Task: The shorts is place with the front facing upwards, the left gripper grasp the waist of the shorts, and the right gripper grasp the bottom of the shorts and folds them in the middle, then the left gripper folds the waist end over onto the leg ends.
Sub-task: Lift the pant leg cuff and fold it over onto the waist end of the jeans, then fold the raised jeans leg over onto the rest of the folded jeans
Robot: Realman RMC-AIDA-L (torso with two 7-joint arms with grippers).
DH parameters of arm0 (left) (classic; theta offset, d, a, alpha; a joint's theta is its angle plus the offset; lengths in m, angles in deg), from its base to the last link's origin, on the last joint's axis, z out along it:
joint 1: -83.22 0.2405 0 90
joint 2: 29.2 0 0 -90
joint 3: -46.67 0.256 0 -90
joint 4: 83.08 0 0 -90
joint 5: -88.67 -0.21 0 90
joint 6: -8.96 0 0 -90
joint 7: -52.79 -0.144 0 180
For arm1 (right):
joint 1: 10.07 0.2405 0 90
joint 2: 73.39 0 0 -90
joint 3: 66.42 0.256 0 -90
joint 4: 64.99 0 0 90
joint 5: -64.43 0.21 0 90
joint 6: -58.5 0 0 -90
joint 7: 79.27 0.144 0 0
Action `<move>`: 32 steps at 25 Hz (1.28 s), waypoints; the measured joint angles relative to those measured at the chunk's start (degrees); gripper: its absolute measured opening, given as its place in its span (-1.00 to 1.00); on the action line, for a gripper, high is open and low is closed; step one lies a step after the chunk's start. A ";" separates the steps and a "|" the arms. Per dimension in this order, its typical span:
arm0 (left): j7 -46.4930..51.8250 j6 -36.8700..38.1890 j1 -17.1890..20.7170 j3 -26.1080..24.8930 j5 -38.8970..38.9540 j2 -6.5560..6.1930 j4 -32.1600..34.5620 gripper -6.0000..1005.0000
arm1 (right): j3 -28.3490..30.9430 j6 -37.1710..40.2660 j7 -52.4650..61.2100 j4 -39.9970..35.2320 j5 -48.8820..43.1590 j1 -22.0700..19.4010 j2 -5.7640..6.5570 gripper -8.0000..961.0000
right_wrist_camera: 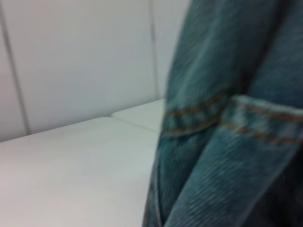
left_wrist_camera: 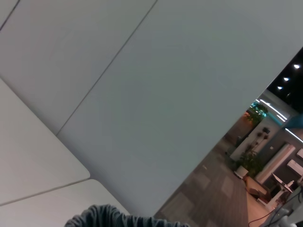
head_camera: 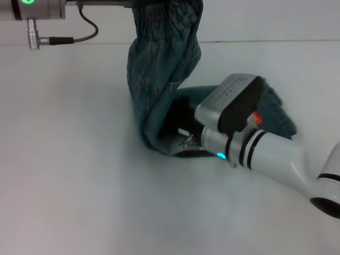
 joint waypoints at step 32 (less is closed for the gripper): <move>-2.82 -3.54 3.05 2.63 0.11 2.05 -3.69 -0.87 | 22.62 17.08 18.22 -10.82 -14.99 -17.00 1.57 -0.98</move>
